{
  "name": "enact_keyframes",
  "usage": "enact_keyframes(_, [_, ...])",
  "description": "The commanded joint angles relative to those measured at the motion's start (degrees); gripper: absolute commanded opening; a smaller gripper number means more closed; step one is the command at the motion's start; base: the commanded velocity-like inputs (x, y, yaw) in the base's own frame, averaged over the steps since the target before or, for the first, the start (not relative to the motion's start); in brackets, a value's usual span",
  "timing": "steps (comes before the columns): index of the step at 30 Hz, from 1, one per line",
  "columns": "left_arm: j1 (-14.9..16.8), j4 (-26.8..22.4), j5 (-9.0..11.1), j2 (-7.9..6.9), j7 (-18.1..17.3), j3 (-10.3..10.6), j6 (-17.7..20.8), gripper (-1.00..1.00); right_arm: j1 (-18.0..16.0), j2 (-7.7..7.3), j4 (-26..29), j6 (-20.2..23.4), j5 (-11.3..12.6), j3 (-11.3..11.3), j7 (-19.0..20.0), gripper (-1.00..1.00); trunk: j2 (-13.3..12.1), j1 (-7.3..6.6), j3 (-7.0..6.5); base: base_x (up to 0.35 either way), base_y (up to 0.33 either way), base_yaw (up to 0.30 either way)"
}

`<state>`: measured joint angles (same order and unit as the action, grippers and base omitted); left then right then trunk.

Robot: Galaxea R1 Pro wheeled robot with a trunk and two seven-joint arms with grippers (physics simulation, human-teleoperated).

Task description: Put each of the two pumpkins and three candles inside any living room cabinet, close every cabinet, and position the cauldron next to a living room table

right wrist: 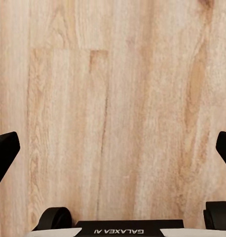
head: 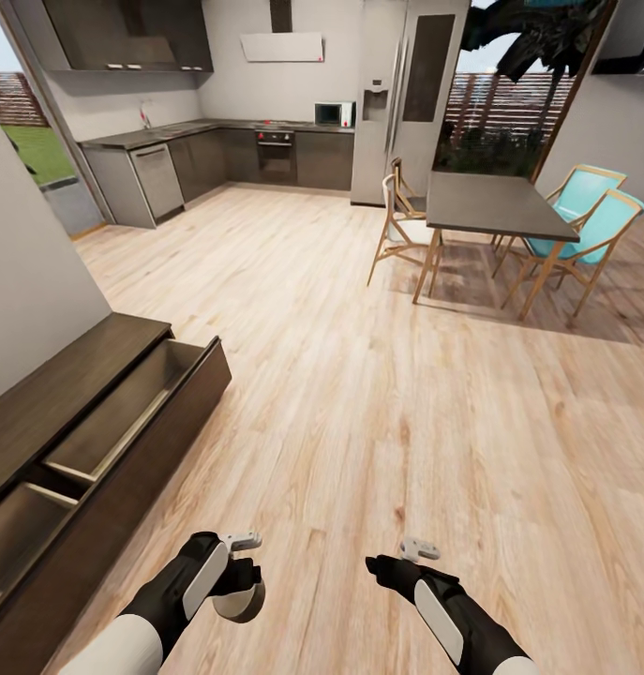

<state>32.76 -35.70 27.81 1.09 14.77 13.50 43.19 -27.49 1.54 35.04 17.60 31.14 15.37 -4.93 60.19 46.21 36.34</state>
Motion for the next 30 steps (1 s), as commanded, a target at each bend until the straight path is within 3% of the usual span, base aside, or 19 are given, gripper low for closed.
enact_keyframes(1, [0.0, -0.1, 0.6, -0.03, 0.5, 0.2, 0.1, -1.00, 0.0, -0.04, 0.1, 0.2, 0.6, 0.3, -0.5, 1.00, 0.0, 0.00, -0.05, 0.000, 0.000, 0.000])
enact_keyframes(30, [0.0, -0.1, 0.6, -0.03, 0.5, 0.2, 0.1, -1.00, 0.0, -0.04, 0.0, -3.0, 0.7, 0.3, -0.5, 1.00, 0.0, 0.00, -2.82, 0.000, 0.000, 0.000])
